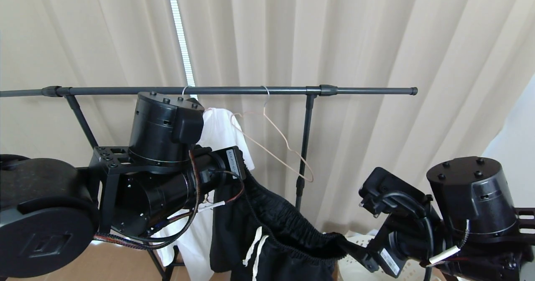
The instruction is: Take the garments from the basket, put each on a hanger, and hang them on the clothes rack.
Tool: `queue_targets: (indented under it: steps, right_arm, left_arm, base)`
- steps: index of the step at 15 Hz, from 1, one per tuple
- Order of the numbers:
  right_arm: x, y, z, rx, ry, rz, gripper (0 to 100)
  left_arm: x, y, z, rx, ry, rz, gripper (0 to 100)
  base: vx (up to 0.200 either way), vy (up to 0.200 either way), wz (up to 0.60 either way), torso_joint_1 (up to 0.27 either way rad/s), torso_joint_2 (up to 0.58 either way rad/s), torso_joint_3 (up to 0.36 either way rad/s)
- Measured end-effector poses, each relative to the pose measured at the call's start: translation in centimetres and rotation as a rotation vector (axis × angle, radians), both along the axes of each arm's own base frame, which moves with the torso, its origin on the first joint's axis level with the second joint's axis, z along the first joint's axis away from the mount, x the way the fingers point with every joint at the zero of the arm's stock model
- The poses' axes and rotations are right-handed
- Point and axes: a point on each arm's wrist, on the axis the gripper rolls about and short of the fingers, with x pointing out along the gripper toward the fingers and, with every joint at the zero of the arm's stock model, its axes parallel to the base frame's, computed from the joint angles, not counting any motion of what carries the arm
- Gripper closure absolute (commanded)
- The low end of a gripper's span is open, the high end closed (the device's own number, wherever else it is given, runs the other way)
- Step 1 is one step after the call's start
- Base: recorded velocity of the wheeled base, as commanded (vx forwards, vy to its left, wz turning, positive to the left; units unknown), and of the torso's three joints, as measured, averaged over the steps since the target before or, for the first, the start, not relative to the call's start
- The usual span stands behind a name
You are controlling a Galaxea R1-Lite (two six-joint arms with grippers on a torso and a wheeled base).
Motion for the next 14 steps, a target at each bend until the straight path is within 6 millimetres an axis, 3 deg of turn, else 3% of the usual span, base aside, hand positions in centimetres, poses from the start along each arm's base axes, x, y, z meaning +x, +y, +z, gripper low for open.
queue_targets:
  steps: [6, 10, 14]
  right_arm:
    - [-1.5, -0.1, -0.8, 0.14, 0.043, 0.304, 0]
    - [-1.8, 1.2, -1.2, 0.203, 0.064, 0.325, 0]
    - [-1.0, 4.4, -1.8, 0.383, 0.06, 0.24, 0]
  left_arm:
    - [-0.1, -0.3, 0.1, -0.045, -0.033, -0.002, 100]
    - [-0.4, -0.4, -0.1, -0.038, -0.028, -0.013, 100]
    - [-0.5, -0.4, -0.2, -0.035, -0.026, -0.016, 100]
  base:
    - [0.0, 0.0, 0.0, 0.0, 0.0, 0.0]
    - [0.0, 0.0, 0.0, 0.0, 0.0, 0.0]
    - [0.0, 0.0, 0.0, 0.0, 0.0, 0.0]
